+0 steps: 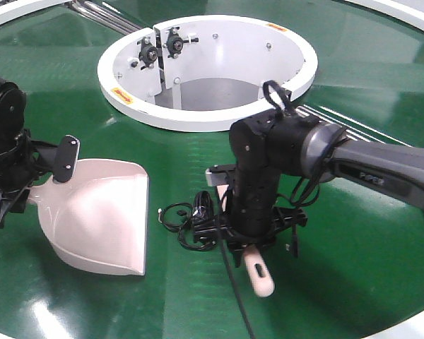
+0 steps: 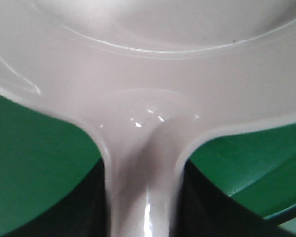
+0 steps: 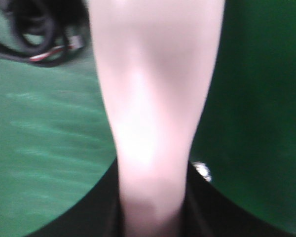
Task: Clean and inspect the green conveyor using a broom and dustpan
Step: 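Sweep the black cable with the brush into the held dustpan, then move the brush back and lower it onto the conveyor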
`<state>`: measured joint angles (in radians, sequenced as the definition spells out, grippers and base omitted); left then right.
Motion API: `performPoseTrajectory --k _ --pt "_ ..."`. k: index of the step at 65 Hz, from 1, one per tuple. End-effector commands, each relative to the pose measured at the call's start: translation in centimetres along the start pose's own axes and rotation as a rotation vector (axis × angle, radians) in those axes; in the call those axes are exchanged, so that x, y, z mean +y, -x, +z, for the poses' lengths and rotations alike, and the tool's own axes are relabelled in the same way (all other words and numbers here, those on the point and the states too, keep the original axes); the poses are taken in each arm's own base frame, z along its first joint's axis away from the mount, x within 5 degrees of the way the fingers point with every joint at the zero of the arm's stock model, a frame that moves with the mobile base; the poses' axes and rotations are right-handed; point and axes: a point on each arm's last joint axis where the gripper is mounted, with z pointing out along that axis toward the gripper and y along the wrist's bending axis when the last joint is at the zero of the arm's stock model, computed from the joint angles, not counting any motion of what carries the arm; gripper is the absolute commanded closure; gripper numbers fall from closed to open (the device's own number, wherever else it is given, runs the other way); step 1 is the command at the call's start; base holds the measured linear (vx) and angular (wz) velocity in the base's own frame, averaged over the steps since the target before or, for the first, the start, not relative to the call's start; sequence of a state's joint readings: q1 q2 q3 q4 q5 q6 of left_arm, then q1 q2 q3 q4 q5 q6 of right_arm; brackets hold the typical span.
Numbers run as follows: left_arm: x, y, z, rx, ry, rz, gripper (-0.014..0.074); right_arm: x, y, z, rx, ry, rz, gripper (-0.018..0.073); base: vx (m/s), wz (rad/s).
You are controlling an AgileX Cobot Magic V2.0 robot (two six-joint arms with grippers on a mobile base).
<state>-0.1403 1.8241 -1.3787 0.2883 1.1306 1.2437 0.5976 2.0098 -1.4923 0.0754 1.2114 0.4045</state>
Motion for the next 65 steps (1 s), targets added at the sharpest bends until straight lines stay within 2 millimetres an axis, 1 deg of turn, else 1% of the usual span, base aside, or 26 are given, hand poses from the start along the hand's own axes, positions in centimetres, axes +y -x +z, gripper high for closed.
performPoseTrajectory --k 1,7,12,13,16,18,20,21,24,26,27,34,41,52,59,63,65 --pt "0.2 -0.4 -2.3 -0.018 0.083 -0.024 0.0603 1.7 -1.0 -1.5 0.047 0.050 -0.022 0.0564 0.00 0.00" --pt "0.2 -0.4 -2.3 -0.018 0.083 -0.024 0.0603 3.7 -0.8 -1.5 0.045 0.090 -0.066 0.0564 0.00 0.00" --pt "0.2 -0.4 -2.3 -0.018 0.083 -0.024 0.0603 6.0 -0.4 -1.6 0.035 0.136 -0.112 0.0564 0.00 0.00" --pt "0.2 -0.4 -2.3 -0.018 0.083 -0.024 0.0603 6.5 -0.3 -2.1 0.019 0.153 -0.121 0.0564 0.00 0.00" --pt "0.2 -0.4 -2.3 -0.018 0.083 -0.024 0.0603 7.9 -0.1 -2.0 0.018 0.184 -0.147 0.0564 0.00 0.00" --pt "0.2 -0.4 -2.3 -0.018 0.083 -0.024 0.0603 8.8 0.1 -2.5 0.002 0.210 -0.167 0.0564 0.00 0.00" --pt "0.2 -0.4 -2.3 -0.018 0.083 -0.024 0.0603 9.9 0.3 -2.5 -0.002 0.240 -0.187 0.0564 0.00 0.00" --pt "0.2 -0.4 -2.3 -0.018 0.083 -0.024 0.0603 10.1 0.4 -3.1 -0.018 0.254 -0.193 0.0564 0.00 0.00" --pt "0.2 -0.4 -2.3 -0.018 0.083 -0.024 0.0603 11.4 0.6 -3.1 -0.025 0.286 -0.217 0.0564 0.00 0.00" --pt "0.2 -0.4 -2.3 -0.018 0.083 -0.024 0.0603 12.2 0.8 -3.9 -0.052 0.317 -0.234 0.0564 0.00 0.00" --pt "0.2 -0.4 -2.3 -0.018 0.083 -0.024 0.0603 12.5 0.9 -3.7 -0.047 0.321 -0.237 0.0564 0.00 0.00" --pt "0.2 -0.4 -2.3 -0.018 0.083 -0.024 0.0603 14.0 1.5 -5.1 -0.104 0.376 -0.261 0.0564 0.00 0.00" --pt "0.2 -0.4 -2.3 -0.018 0.083 -0.024 0.0603 14.1 1.8 -6.3 -0.150 0.387 -0.270 0.0564 0.00 0.00" --pt "0.2 -0.4 -2.3 -0.018 0.083 -0.024 0.0603 12.9 2.5 -6.9 -0.175 0.375 -0.246 0.0564 0.00 0.00" --pt "0.2 -0.4 -2.3 -0.018 0.083 -0.024 0.0603 11.6 3.1 -8.0 -0.209 0.365 -0.227 0.0564 0.00 0.00" --pt "0.2 -0.4 -2.3 -0.018 0.083 -0.024 0.0603 10.5 3.3 -8.9 -0.239 0.352 -0.221 0.0564 0.00 0.00" --pt "0.2 -0.4 -2.3 -0.018 0.083 -0.024 0.0603 9.5 3.4 -9.6 -0.258 0.338 -0.211 0.0564 0.00 0.00"
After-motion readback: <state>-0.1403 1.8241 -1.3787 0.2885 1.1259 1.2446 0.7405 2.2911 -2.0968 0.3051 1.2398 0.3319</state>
